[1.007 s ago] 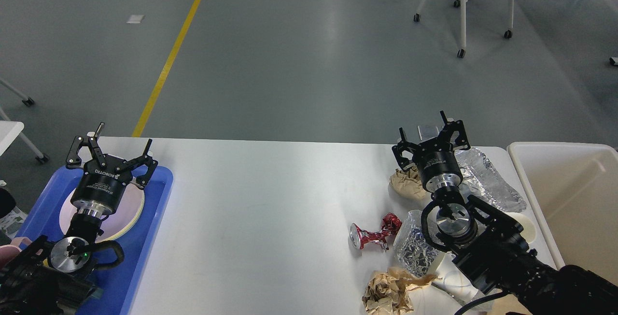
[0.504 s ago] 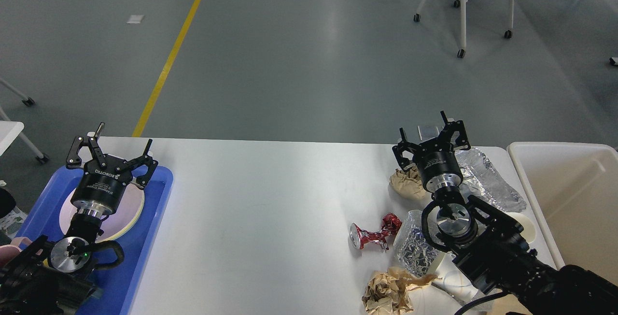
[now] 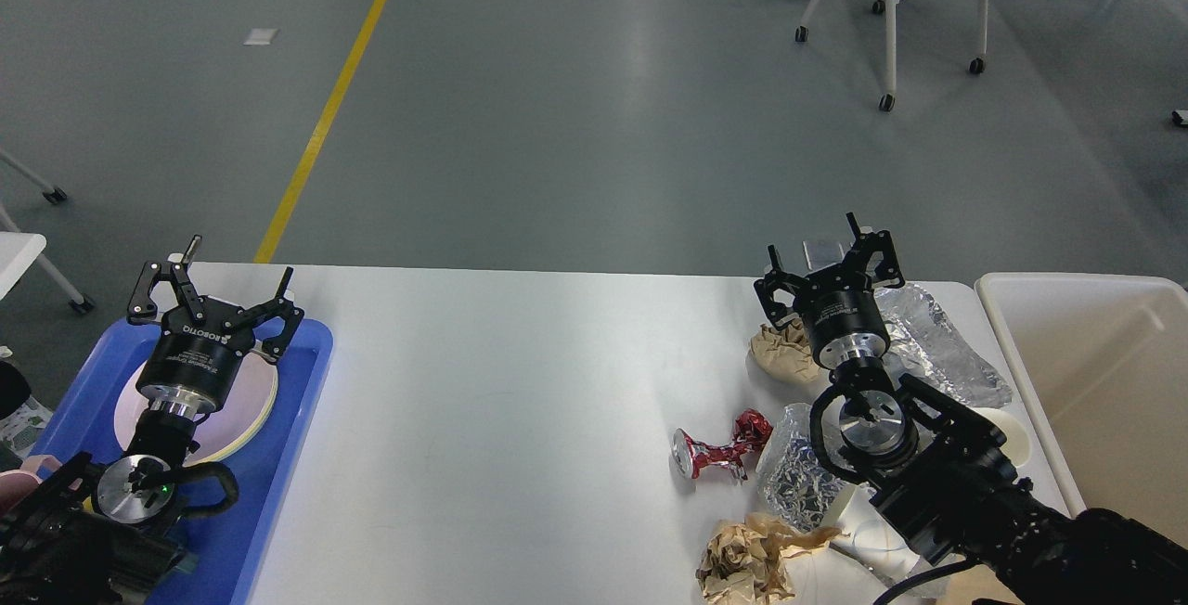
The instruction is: Tidy desktop
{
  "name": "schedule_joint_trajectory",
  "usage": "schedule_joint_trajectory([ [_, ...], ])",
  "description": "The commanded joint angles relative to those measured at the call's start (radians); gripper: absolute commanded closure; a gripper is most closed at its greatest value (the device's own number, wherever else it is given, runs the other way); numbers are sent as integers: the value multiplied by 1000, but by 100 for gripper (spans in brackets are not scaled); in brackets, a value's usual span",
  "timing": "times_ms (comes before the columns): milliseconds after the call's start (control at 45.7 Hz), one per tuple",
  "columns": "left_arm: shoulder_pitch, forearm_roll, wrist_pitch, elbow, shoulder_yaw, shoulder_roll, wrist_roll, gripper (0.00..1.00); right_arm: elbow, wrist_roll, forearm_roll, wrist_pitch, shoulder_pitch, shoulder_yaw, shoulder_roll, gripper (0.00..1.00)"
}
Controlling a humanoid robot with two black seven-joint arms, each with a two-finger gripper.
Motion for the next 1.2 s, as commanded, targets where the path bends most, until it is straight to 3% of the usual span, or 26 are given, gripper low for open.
schedule_joint_trajectory([
  [0, 0, 0, 0, 0, -1, 0, 0, 2, 0, 1, 0, 0, 0, 0, -2, 0],
  [1182, 0, 0, 0, 0, -1, 0, 0, 2, 0, 1, 0, 0, 0, 0, 0, 0],
])
